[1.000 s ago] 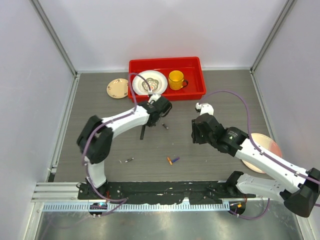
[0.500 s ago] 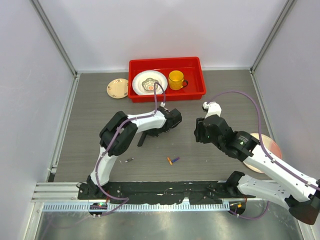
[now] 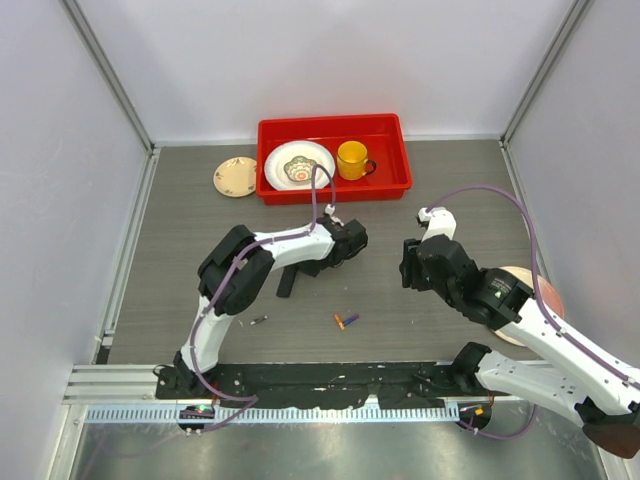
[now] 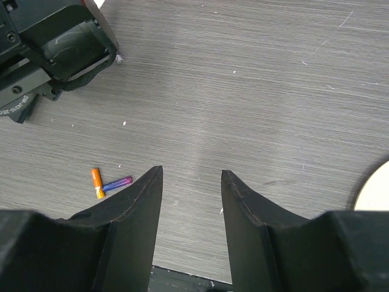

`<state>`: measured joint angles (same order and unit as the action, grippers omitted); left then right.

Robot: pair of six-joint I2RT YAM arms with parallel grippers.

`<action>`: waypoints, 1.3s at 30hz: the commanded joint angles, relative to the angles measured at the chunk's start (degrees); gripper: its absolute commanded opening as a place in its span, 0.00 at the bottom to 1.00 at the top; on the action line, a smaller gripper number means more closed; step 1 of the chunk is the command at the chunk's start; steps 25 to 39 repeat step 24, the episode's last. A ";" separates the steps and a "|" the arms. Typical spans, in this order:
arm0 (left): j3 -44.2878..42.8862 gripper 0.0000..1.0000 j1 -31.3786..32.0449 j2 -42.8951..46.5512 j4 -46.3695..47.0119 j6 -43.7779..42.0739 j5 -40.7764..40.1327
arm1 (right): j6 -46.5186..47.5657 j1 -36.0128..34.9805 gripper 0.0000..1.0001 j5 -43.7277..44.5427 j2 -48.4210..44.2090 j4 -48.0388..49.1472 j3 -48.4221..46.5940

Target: Load the batteries into the remote control

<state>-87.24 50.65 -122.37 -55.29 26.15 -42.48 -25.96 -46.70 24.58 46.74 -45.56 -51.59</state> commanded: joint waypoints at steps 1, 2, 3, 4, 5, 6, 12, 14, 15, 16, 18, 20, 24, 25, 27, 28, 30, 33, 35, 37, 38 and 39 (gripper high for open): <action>-0.12 0.57 2.34 5.98 2.73 2.06 2.84 | -1.29 -0.06 0.49 2.93 -1.47 -0.41 -2.37; -0.47 0.58 2.95 7.48 2.82 1.97 3.10 | -1.38 -0.06 0.49 3.02 -1.65 -0.41 -2.28; -0.73 0.59 3.31 8.71 3.08 1.89 4.50 | -1.47 0.03 0.49 3.28 -1.91 -0.41 -2.28; -1.08 0.67 3.75 9.77 3.43 1.71 5.47 | -1.47 -0.15 0.49 3.46 -1.92 -0.41 -2.28; -1.96 0.71 5.06 11.87 3.34 1.54 6.26 | -1.55 -0.06 0.49 3.72 -1.92 -0.67 -2.28; -2.40 0.72 5.85 12.67 3.17 1.71 7.14 | -1.55 0.03 0.49 3.90 -1.74 -0.67 -2.37; 3.90 0.82 7.80 28.26 11.05 4.69 11.62 | -2.35 -0.06 0.49 4.25 -2.53 0.12 -2.64; 11.08 1.00 5.61 34.35 17.91 6.89 13.47 | -2.43 -0.15 0.49 3.20 -3.84 1.96 -1.85; 13.56 1.00 4.38 39.52 21.24 9.68 13.56 | -2.35 -0.15 0.49 2.76 -4.20 2.75 -1.41; 15.85 1.00 2.97 42.36 22.14 11.01 13.56 | -2.35 -0.06 0.50 2.41 -4.81 4.32 -0.62; 20.87 1.00 -2.82 48.93 22.59 15.22 15.23 | -2.26 -0.06 0.49 1.70 -5.61 5.65 0.26; 24.90 1.00 -7.12 52.48 22.68 16.12 15.41 | -2.00 -0.06 0.49 1.18 -5.78 7.50 1.14; 28.62 1.00 -8.12 58.37 23.03 17.17 14.09 | -1.56 -0.06 0.50 -0.23 -6.13 10.40 2.63; 28.62 1.00 -8.12 58.37 23.03 17.17 14.09 | -1.56 -0.06 0.50 -0.23 -6.13 10.40 2.63; 28.62 1.00 -8.12 58.37 23.03 17.17 14.09 | -1.56 -0.06 0.50 -0.23 -6.13 10.40 2.63; 28.62 1.00 -8.12 58.37 23.03 17.17 14.09 | -1.56 -0.06 0.50 -0.23 -6.13 10.40 2.63; 28.62 1.00 -8.12 58.37 23.03 17.17 14.09 | -1.56 -0.06 0.50 -0.23 -6.13 10.40 2.63; 28.62 1.00 -8.12 58.37 23.03 17.17 14.09 | -1.56 -0.06 0.50 -0.23 -6.13 10.40 2.63; 28.62 1.00 -8.12 58.37 23.03 17.17 14.09 | -1.56 -0.06 0.50 -0.23 -6.13 10.40 2.63; 28.62 1.00 -8.12 58.37 23.03 17.17 14.09 | -1.56 -0.06 0.50 -0.23 -6.13 10.40 2.63; 28.62 1.00 -8.12 58.37 23.03 17.17 14.09 | -1.56 -0.06 0.50 -0.23 -6.13 10.40 2.63; 28.62 1.00 -8.12 58.37 23.03 17.17 14.09 | -1.56 -0.06 0.50 -0.23 -6.13 10.40 2.63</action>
